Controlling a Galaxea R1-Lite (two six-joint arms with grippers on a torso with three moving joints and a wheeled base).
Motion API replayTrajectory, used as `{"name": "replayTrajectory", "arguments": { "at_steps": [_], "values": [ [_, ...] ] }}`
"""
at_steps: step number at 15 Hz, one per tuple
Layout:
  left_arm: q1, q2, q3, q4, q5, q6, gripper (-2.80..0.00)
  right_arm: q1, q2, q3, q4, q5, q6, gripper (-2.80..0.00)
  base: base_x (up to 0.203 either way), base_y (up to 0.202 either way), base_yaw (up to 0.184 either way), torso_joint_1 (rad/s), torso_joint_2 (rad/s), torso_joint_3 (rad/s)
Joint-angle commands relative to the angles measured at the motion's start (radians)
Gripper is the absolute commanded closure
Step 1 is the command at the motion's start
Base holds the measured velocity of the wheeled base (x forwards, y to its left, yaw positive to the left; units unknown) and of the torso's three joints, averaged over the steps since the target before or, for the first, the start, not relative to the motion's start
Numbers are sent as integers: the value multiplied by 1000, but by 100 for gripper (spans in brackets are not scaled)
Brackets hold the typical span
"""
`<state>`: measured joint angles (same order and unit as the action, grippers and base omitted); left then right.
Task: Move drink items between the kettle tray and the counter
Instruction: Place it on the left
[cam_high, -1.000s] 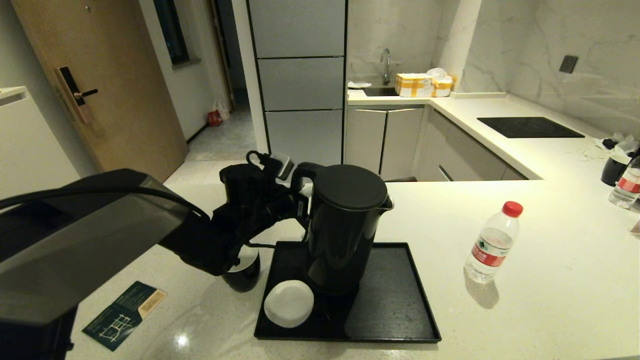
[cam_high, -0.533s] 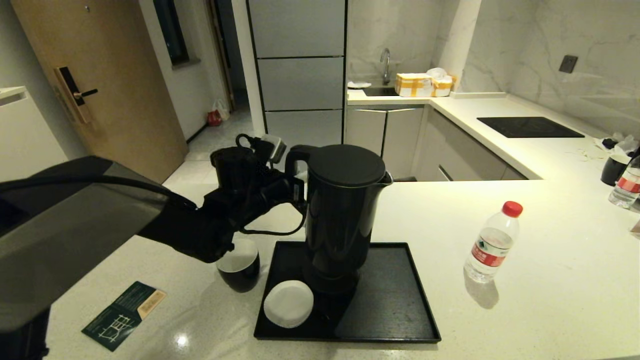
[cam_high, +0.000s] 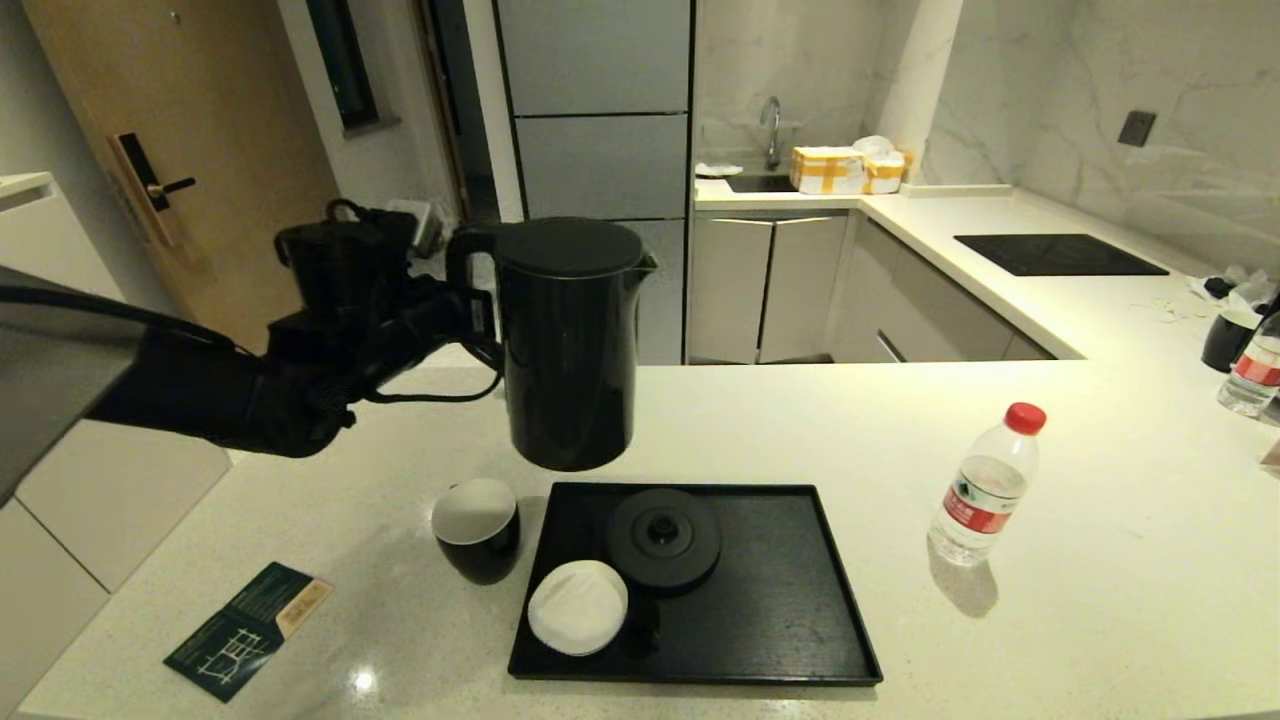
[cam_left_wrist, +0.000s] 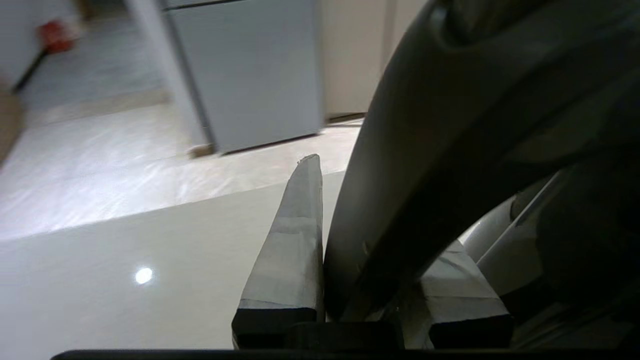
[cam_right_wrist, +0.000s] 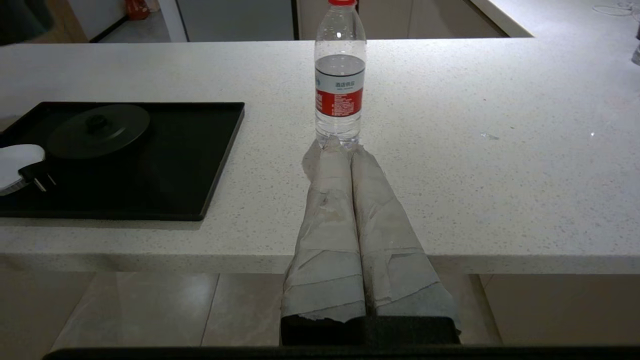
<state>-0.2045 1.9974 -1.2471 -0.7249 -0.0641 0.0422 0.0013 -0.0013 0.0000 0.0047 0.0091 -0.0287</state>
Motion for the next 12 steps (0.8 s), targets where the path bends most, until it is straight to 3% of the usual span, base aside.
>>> {"name": "replayTrajectory", "arguments": {
  "at_steps": [1, 2, 6, 12],
  "values": [
    [60, -49, -28, 35, 1, -10, 0, 0, 1, 0, 0, 0, 0, 0, 0, 0, 0, 0, 0, 0],
    [66, -54, -33, 45, 5, -16, 0, 1, 1, 0, 0, 1, 0, 0, 0, 0, 0, 0, 0, 0],
    [209, -91, -66, 119, 36, -87, 0, 2, 1, 0, 0, 0, 0, 0, 0, 0, 0, 0, 0, 0],
    [361, -80, -95, 157, 23, -102, 0, 0, 1, 0, 0, 0, 0, 0, 0, 0, 0, 0, 0, 0]
  ]
}}
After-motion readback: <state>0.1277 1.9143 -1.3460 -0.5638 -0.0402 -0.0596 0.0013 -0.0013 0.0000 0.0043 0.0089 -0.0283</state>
